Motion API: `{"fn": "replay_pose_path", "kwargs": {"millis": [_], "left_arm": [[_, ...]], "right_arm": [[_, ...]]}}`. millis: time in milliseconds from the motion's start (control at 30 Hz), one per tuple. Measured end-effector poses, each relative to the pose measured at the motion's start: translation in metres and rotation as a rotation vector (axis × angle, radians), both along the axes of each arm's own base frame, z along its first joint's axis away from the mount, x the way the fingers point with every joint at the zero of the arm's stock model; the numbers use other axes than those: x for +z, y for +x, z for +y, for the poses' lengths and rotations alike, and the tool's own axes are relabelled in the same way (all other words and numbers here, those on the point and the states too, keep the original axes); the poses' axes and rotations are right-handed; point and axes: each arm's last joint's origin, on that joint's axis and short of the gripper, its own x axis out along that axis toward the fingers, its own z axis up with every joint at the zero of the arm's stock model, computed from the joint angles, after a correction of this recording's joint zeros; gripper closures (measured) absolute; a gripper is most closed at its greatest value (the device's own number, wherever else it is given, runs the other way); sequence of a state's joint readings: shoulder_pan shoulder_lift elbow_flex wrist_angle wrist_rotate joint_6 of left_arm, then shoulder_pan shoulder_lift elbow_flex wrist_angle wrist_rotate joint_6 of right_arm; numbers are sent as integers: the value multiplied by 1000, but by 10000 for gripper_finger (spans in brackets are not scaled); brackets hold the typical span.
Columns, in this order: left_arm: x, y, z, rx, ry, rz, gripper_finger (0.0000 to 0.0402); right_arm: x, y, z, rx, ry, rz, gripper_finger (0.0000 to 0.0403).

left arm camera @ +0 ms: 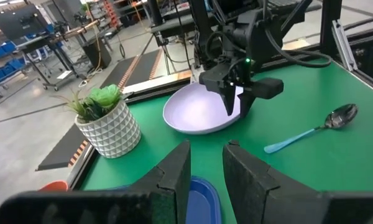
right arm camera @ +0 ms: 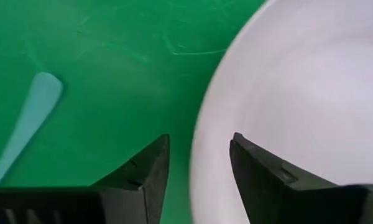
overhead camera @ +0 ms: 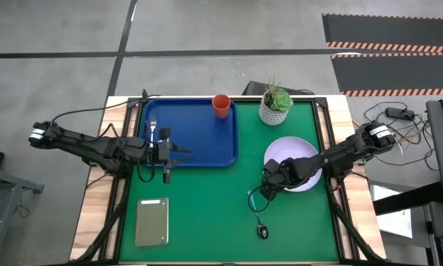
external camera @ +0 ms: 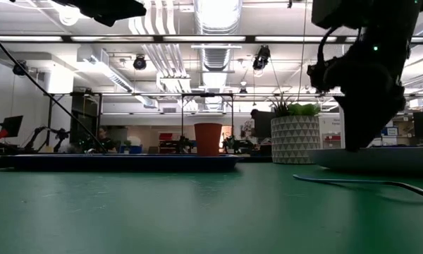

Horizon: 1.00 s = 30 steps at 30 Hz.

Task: Pick and place plate/cup/fork/spoon on tray
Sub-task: Put the white plate on the blue tray

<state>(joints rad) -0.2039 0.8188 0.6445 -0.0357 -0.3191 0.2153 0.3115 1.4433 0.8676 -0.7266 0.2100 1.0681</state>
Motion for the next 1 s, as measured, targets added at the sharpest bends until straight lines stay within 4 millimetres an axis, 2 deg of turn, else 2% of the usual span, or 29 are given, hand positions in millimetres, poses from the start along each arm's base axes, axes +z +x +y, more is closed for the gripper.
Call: {"fn": "replay_pose_path", "kwargs": {"millis": [233, 500, 1000], "left_arm": [[0, 0, 0, 0, -1, -2, 327], [0, 0, 0, 0, -1, -2, 327], [0, 0, 0, 0, -1, -2, 327]], "right_arm": [[-12, -9, -3, -13, -10, 35, 256], [-16, -11, -3, -5, -11, 33, 273], [-15, -9, -2, -3, 10, 16, 368]]}}
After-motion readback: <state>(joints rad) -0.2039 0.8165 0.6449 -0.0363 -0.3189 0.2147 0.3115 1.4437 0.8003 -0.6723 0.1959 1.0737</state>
